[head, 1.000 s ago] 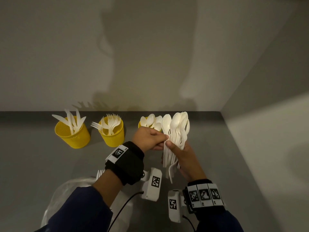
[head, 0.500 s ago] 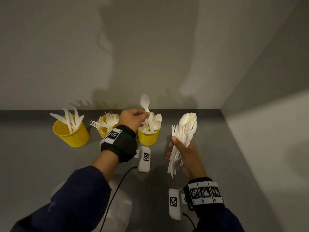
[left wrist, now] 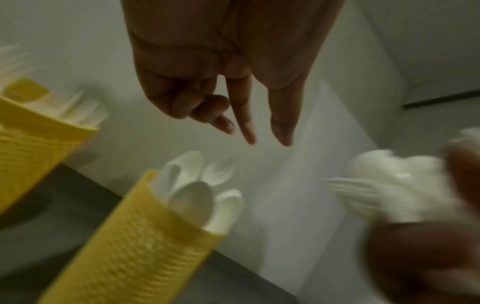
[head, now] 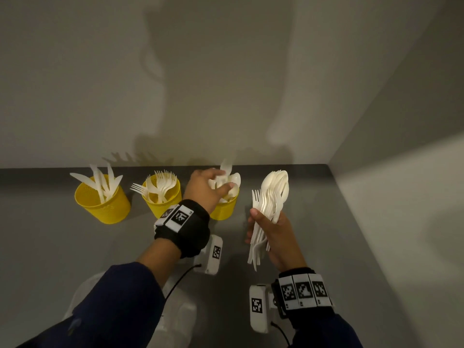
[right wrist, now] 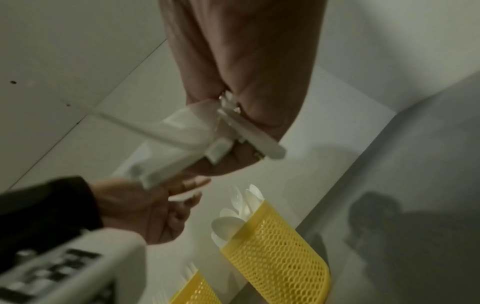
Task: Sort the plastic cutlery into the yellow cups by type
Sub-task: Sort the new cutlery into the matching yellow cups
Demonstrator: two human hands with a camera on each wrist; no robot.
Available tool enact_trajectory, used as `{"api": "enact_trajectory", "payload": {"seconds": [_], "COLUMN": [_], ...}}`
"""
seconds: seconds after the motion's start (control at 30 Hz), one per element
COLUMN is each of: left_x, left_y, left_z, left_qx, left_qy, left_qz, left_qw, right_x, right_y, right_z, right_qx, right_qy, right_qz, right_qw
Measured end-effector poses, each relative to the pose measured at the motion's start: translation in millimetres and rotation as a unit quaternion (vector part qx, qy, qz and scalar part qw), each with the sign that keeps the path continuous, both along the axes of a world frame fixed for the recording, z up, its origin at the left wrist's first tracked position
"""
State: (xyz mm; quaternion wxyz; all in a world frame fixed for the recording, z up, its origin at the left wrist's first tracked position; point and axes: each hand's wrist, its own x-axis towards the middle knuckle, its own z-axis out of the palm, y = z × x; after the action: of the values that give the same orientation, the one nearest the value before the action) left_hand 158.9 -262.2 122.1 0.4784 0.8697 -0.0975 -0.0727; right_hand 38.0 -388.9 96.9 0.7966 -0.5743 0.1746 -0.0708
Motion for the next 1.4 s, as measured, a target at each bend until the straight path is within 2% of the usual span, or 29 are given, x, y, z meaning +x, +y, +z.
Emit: {"api": "enact_trajectory", "payload": {"seconds": [0.1, 0.2, 0.33, 0.5, 0.83, 1.0, 1.13, 1.27, 1.4], "left_x": [-29.4, -38.9, -37.8, -32.7, -33.4, -34.8, -26.1, -1.4, 22.9], "left_y": [-10.1, -17.4, -19.3, -17.8, -16.3, -19.5, -13.7, 2.4, 11.6], "left_z": [13.3, 13.4, 13.5, 19.1, 26.3, 25.9, 30.2, 41.2, 36.6], "left_qx": [-0.051, -0.059, -0.058, -0.087, -0.083, -0.119, -0.172, -0.297, -0.237], "left_qy": [0.067, 0.098, 0.089, 0.116, 0.155, 0.188, 0.213, 0.233, 0.147], "left_qz": [-0.087, -0.113, -0.088, -0.069, -0.079, -0.071, -0.027, 0.071, 0.13], "left_qw": [0.993, 0.987, 0.99, 0.987, 0.981, 0.972, 0.961, 0.923, 0.952], "right_x": [1.3, 1.5, 1.7, 1.6, 3.4, 4.4, 4.0, -0.8, -3.7], "right_y": [1.9, 4.0, 5.3, 4.6, 1.4, 0.9, -0.1, -4.5, -8.8], "right_z": [-0.2, 0.4, 0.5, 0.7, -1.8, -1.9, -4.6, -8.7, -7.5], "right_qx": [0.004, -0.008, -0.029, -0.04, -0.073, -0.084, -0.005, 0.088, 0.081], "right_qy": [0.001, -0.001, -0.009, -0.037, -0.002, -0.011, -0.032, -0.02, -0.008], "right_qz": [0.01, 0.025, 0.041, 0.029, 0.009, 0.026, 0.007, -0.012, -0.007], "right_qw": [1.0, 1.0, 0.999, 0.998, 0.997, 0.996, 0.999, 0.996, 0.997]}}
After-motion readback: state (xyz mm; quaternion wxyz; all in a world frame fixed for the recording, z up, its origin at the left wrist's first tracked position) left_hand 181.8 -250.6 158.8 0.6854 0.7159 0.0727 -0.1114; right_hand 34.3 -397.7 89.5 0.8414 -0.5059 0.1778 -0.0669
